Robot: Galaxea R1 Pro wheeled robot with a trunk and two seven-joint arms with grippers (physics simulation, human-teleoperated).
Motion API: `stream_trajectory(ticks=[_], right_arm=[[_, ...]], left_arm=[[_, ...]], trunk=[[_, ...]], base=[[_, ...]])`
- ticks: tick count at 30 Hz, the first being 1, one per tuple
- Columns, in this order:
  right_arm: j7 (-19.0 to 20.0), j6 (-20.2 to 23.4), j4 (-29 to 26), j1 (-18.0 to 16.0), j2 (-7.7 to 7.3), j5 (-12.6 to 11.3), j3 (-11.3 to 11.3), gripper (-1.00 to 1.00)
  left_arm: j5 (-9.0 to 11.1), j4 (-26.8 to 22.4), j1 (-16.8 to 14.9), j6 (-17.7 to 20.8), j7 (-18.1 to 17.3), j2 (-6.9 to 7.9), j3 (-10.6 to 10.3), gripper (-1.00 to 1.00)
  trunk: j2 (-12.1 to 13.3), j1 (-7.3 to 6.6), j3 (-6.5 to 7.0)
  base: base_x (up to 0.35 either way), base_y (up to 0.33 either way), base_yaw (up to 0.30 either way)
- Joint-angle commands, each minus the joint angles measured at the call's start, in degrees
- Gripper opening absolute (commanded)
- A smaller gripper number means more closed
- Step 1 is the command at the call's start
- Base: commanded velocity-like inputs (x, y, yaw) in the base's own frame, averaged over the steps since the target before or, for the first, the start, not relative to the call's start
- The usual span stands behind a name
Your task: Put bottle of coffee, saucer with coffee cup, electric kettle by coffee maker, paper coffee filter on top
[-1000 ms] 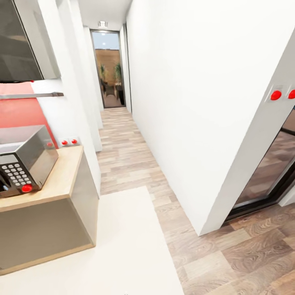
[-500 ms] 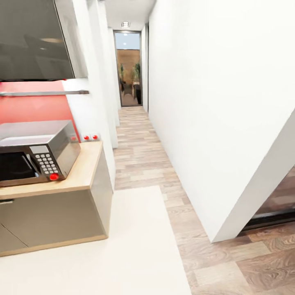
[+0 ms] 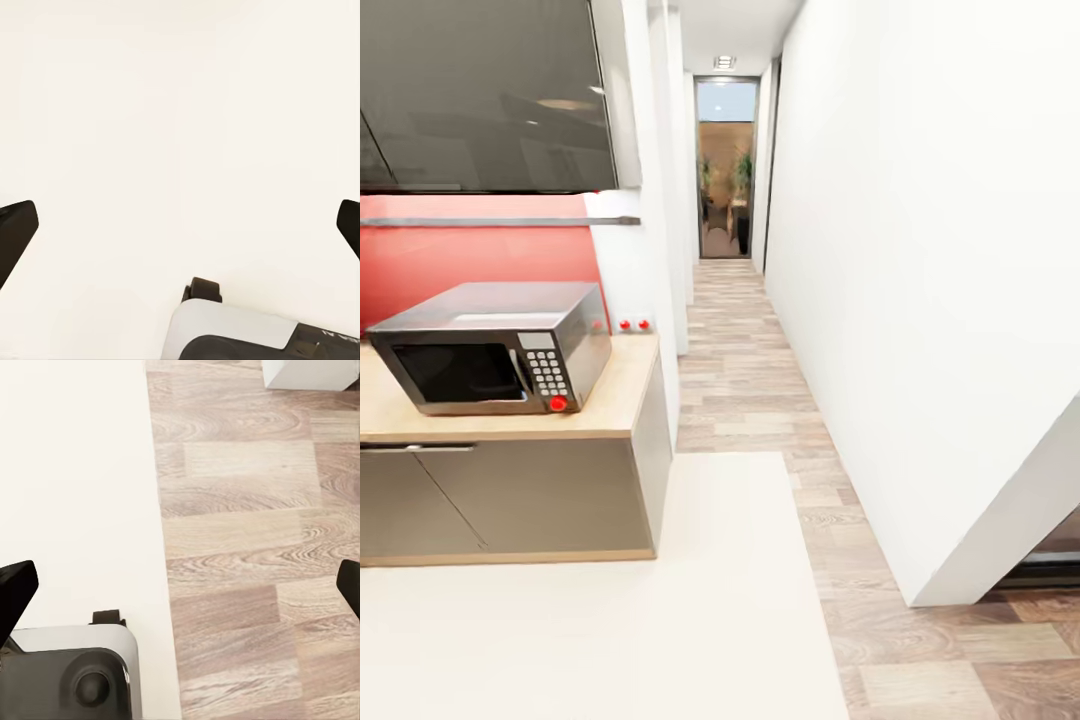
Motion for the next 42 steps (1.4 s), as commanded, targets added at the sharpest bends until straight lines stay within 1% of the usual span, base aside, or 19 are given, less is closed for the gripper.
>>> stream_trajectory(ticks=[1,42], right_arm=[[-0.16,-0.04,-0.08,0.03,0.02,0.11,0.01,1.00],[-0.34,-0.04,-0.16,0.03,0.16,0.11,0.07,1.00]], left_arm=[[0.58,0.07,-0.04,-0.18,-0.09,0.01,-0.11,1.00],[0.58,0.08,-0.04,-0.20,-0.09,0.01,-0.27,1.00]], trunk=[[-0.09,0.03,-0.09],[-0.09,0.03,-0.09]], base=[[-0.001,0.000,0.279],[0.001,0.000,0.283]])
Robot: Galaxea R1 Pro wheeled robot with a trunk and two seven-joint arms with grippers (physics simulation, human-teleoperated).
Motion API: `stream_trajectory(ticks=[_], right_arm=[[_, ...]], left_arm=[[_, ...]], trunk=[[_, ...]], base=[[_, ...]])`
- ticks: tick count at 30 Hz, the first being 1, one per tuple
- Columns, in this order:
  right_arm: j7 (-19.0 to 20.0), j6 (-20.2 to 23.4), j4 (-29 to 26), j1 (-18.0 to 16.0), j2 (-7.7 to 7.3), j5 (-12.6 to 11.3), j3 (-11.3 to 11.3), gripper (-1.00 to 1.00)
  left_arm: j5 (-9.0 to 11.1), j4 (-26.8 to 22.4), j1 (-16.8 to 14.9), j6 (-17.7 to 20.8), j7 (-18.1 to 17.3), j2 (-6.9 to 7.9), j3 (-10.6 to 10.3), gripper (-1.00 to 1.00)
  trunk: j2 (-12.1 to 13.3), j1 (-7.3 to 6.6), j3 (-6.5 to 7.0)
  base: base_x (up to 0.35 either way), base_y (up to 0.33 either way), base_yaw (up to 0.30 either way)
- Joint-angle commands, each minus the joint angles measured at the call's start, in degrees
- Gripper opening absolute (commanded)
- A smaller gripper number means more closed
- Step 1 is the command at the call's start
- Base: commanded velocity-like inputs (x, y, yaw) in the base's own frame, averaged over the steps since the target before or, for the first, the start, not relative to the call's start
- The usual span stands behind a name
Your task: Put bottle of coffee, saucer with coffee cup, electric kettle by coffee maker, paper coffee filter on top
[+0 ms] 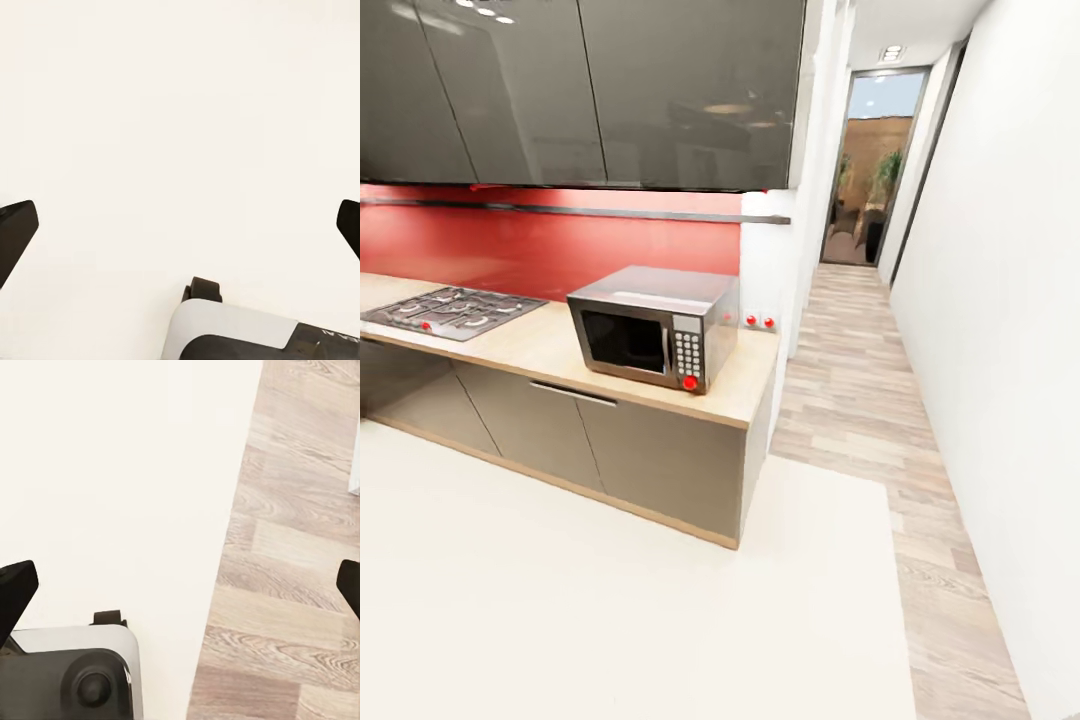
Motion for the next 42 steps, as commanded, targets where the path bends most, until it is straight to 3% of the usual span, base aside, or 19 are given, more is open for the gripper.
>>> stream_trajectory(ticks=[1,18,28,42], right_arm=[[-0.17,-0.04,-0.08,0.03,0.00,0.11,0.01,1.00],[-0.17,-0.04,-0.07,0.03,-0.01,0.11,0.04,1.00],[-0.08,-0.04,-0.09,0.03,-0.01,0.11,0.05,1.00],[-0.08,-0.02,-0.01,0.03,-0.01,0.11,0.05,1.00]], left_arm=[[0.58,0.06,-0.05,-0.17,-0.09,0.01,-0.11,1.00],[0.58,0.06,-0.05,-0.17,-0.09,0.01,-0.12,1.00],[0.58,0.06,-0.04,-0.17,-0.09,0.01,-0.10,1.00],[0.46,0.12,-0.04,-0.17,-0.17,-0.08,-0.28,1.00]], trunk=[[-0.09,0.03,-0.08],[-0.09,0.03,-0.08],[-0.09,0.03,-0.08],[-0.09,0.03,-0.08]], base=[[0.065,0.000,0.284],[0.230,0.127,0.284],[0.264,0.165,0.131],[0.026,0.012,0.274]])
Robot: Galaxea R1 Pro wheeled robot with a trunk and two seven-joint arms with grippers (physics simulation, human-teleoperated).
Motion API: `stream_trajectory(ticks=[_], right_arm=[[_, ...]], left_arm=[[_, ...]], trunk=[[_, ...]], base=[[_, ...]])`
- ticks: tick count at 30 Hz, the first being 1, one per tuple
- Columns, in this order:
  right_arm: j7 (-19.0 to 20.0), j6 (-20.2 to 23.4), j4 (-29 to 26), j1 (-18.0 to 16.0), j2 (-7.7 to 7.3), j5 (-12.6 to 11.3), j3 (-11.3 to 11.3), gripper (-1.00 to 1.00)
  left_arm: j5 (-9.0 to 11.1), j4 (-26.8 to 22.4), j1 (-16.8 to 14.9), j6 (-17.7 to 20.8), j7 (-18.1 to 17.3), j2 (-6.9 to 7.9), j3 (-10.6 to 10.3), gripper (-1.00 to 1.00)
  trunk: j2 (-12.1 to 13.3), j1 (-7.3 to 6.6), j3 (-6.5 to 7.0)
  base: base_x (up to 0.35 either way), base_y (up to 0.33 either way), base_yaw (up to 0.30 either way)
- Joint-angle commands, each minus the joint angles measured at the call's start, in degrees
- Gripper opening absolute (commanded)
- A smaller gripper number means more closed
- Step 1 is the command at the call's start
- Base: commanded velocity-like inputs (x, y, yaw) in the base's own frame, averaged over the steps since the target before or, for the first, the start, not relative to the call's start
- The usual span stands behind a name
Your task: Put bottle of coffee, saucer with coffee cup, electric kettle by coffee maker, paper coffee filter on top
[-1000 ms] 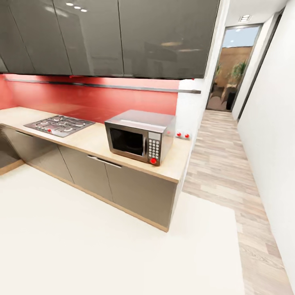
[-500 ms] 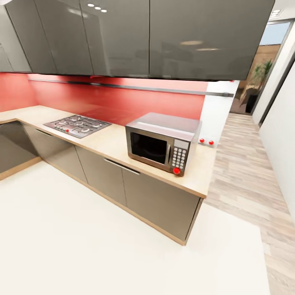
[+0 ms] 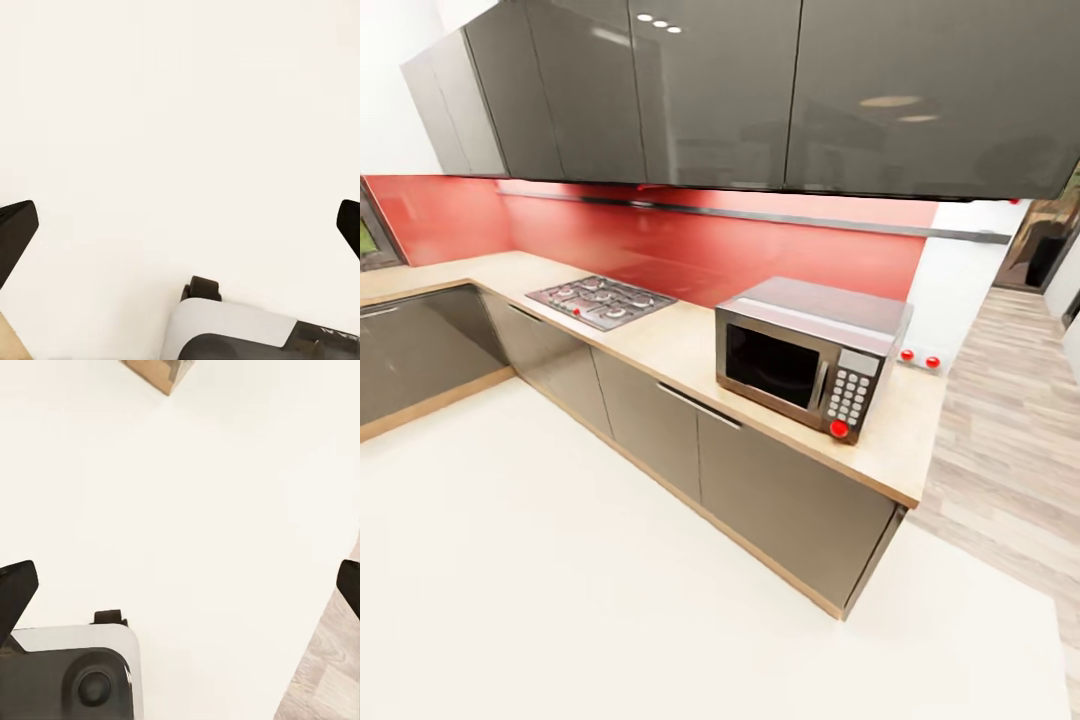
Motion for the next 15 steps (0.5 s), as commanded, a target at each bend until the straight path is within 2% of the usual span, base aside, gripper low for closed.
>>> stream_trajectory(ticks=[1,15], right_arm=[[-0.16,-0.05,-0.08,0.03,0.00,0.11,0.02,1.00],[-0.16,-0.04,-0.08,0.03,0.00,0.11,0.02,1.00]], left_arm=[[0.54,0.08,-0.05,-0.17,-0.10,0.03,-0.08,1.00],[1.03,0.03,-0.05,-0.29,-0.01,-0.28,0.22,1.00]], trunk=[[-0.09,0.03,-0.08],[-0.09,0.03,-0.08]], base=[[0.000,0.000,0.278],[0.000,0.000,0.278]])
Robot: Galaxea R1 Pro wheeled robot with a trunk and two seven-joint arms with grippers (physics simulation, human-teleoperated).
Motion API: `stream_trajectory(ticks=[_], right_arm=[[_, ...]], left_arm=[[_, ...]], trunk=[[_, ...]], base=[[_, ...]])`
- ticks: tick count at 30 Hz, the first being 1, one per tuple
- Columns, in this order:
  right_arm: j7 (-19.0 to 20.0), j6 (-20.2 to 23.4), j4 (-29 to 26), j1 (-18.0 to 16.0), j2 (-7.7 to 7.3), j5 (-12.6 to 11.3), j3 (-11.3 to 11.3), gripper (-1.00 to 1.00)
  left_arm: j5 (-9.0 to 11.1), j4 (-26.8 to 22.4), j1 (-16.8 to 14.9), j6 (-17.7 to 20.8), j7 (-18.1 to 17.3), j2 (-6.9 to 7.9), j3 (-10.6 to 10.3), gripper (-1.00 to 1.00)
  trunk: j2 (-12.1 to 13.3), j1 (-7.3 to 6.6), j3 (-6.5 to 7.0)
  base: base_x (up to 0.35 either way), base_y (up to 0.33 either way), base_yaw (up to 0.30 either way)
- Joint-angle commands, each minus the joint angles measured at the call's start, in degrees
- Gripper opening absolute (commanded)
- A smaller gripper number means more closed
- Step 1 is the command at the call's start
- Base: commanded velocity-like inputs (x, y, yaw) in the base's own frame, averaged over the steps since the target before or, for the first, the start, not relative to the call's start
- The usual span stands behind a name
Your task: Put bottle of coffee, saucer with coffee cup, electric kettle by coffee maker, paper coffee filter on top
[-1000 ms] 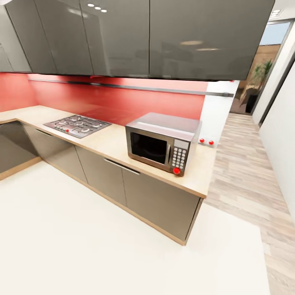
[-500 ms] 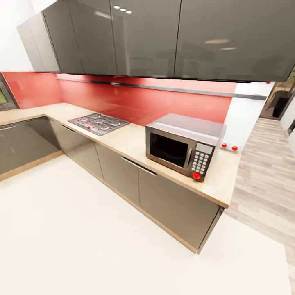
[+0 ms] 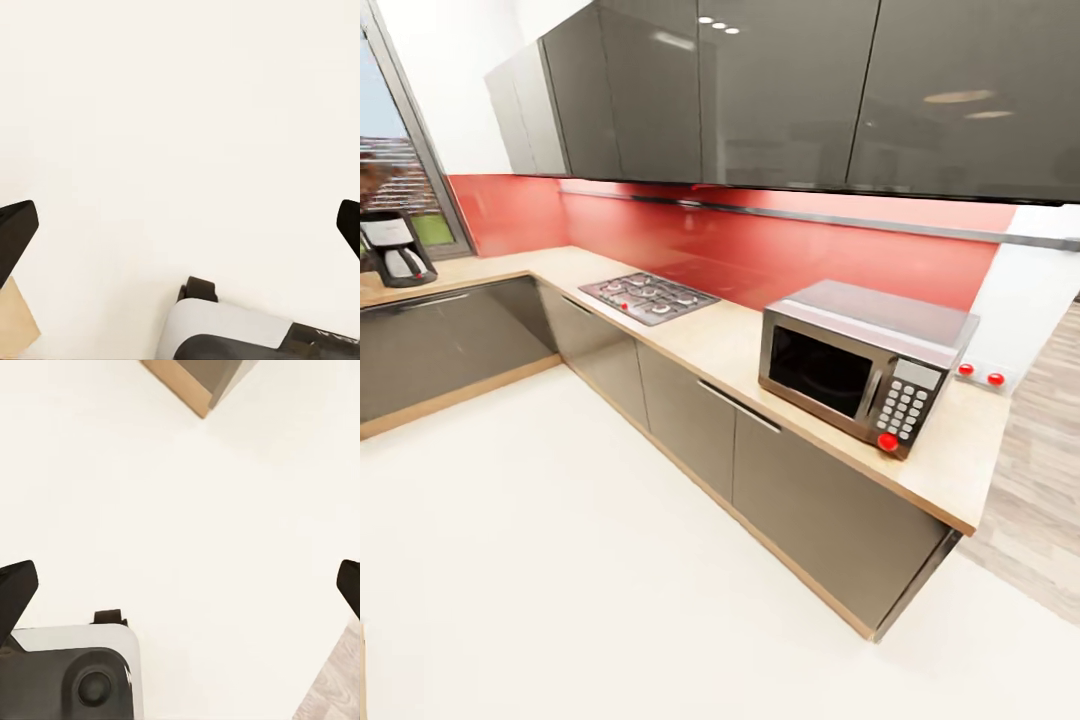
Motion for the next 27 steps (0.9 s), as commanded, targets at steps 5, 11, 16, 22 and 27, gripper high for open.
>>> stream_trajectory(ticks=[5,11,16,22,27], right_arm=[[-0.16,-0.05,-0.08,0.03,0.00,0.11,0.02,1.00],[-0.16,-0.04,-0.08,0.03,0.00,0.11,0.02,1.00],[-0.16,-0.06,-0.08,0.03,0.00,0.11,0.02,1.00],[-0.16,-0.05,-0.08,0.03,0.00,0.11,0.02,1.00],[-0.16,-0.05,-0.08,0.03,0.00,0.11,0.02,1.00]], left_arm=[[1.82,0.05,-0.10,-0.05,-0.53,0.23,0.38,1.00],[1.39,0.05,-0.08,-0.13,-0.79,0.26,0.08,1.00],[0.95,0.13,-0.05,-0.09,-0.72,0.29,-0.35,1.00],[0.84,0.14,-0.05,-0.06,-0.73,0.29,-0.44,1.00],[0.83,0.14,-0.05,-0.06,-0.80,0.29,-0.48,1.00]], trunk=[[-0.09,0.03,-0.08],[-0.09,0.03,-0.08],[-0.09,0.03,-0.08],[-0.09,0.03,-0.08],[-0.09,0.03,-0.08]], base=[[0.000,0.000,0.278],[0.000,0.000,0.278],[0.000,0.000,0.278],[0.189,0.000,0.278],[0.323,0.000,0.278]])
